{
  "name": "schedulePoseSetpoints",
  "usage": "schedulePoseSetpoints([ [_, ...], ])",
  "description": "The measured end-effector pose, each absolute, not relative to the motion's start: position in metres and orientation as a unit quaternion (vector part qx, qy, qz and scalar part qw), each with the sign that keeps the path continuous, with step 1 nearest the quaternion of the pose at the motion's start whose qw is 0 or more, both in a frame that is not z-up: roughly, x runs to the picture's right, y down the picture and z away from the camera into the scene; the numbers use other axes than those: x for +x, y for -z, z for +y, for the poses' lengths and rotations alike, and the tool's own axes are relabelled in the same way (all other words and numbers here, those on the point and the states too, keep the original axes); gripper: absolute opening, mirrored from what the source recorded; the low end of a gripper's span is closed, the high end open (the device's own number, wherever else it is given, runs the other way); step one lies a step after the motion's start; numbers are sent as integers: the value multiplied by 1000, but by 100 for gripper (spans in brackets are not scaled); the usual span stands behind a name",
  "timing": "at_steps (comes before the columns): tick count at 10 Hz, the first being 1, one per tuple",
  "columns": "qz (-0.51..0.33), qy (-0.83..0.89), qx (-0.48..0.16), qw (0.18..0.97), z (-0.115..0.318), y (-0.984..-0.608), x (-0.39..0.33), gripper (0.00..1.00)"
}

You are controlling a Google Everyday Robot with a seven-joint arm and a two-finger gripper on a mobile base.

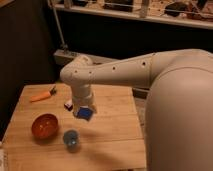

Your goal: Place the bottle in the ceramic bowl

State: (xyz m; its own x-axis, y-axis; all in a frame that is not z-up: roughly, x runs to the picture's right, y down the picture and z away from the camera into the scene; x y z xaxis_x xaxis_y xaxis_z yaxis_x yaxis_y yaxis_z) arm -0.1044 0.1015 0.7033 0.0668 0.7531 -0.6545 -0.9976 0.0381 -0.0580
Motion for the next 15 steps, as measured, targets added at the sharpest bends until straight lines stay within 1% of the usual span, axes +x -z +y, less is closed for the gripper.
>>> schedulePoseSetpoints([
  [3,242,-638,-255,686,104,-703,-107,65],
  [5,247,-624,-252,697,109,-702,-123,65],
  [12,226,-577,-268,738,133,-685,-219,65],
  [15,221,-545,-279,759,153,-675,-269,65],
])
